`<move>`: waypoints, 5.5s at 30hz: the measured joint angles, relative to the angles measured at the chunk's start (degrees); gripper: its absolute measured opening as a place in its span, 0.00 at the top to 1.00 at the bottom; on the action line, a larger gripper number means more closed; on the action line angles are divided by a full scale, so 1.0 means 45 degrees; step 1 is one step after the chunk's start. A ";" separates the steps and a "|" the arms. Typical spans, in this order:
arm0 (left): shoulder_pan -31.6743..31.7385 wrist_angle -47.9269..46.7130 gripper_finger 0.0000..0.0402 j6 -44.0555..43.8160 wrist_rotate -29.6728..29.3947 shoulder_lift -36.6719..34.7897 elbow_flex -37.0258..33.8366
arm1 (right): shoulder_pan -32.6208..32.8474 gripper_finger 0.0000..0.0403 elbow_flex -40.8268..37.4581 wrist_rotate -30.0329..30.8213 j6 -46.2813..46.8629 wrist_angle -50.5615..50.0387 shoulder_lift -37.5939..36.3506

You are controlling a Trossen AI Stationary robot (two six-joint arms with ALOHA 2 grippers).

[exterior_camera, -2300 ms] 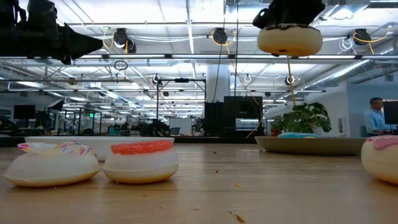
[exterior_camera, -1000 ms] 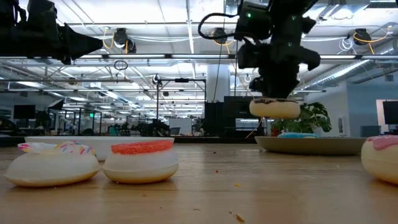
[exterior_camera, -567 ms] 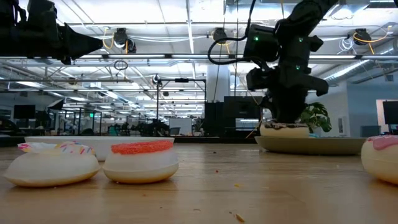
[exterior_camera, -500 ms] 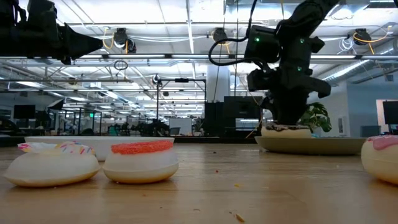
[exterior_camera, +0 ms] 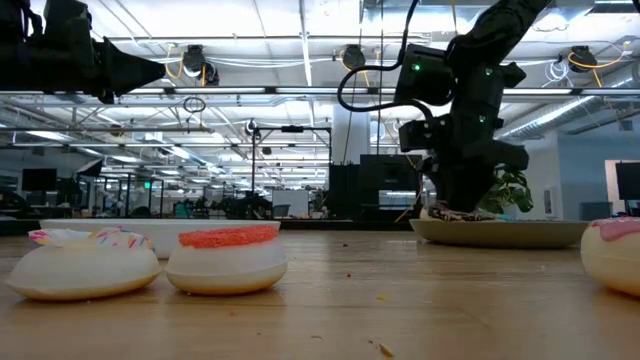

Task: Pick & Place donuts
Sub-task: Put the large black donut on the gray plate, then put the large pink donut on the gray plate

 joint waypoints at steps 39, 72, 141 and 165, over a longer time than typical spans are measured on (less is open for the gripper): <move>-0.0002 -0.0233 0.84 0.0112 0.0000 0.0002 0.0000 | 0.0942 0.27 0.1360 0.2092 0.0426 -0.2035 0.0073; 0.0000 -0.0389 0.84 0.0287 -0.0001 0.0005 0.0000 | 0.0364 0.26 0.2628 0.0967 0.1899 -0.3884 0.0237; -0.0003 -0.0578 0.84 0.0008 -0.0233 0.0005 0.0000 | 0.8867 1.00 0.9655 -0.0627 0.6544 -0.6731 0.3963; -0.0004 0.0117 0.84 0.0706 -0.0238 0.0000 0.0000 | 0.9277 0.46 0.7138 -0.0449 0.8844 -0.4907 0.3959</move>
